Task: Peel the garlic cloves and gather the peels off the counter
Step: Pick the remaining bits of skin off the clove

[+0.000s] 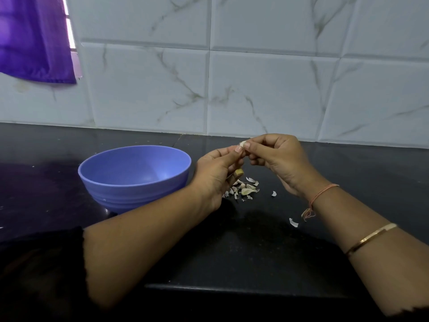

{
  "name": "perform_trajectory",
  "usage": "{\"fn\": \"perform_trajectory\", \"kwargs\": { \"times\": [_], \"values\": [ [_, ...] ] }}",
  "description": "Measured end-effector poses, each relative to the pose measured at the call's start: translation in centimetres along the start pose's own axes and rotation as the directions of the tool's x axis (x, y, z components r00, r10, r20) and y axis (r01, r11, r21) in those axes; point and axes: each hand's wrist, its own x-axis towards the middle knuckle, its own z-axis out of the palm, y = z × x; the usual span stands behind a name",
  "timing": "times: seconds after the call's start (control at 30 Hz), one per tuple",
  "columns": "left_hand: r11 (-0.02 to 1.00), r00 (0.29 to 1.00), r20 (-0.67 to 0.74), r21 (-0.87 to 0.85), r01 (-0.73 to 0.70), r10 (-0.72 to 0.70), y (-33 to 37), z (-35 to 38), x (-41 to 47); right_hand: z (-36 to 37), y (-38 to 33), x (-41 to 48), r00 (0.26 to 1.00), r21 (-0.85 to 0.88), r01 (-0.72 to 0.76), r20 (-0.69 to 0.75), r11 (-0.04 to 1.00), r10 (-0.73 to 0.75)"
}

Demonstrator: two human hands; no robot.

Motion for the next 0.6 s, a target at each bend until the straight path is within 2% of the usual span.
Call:
{"fn": "perform_trajectory", "kwargs": {
  "times": [0.3,0.6],
  "values": [
    [1.0,1.0,0.014,-0.023,-0.004,0.004,0.13,-0.13,-0.14,-0.1,0.04,-0.01,1.0,-0.008,0.013,0.009,1.0,-0.013],
    [1.0,1.0,0.019,-0.017,0.012,-0.012,0.17,-0.09,-0.15,-0.09,0.17,0.14,0.994,-0.255,0.073,-0.063,0.964,-0.092]
  ]
}}
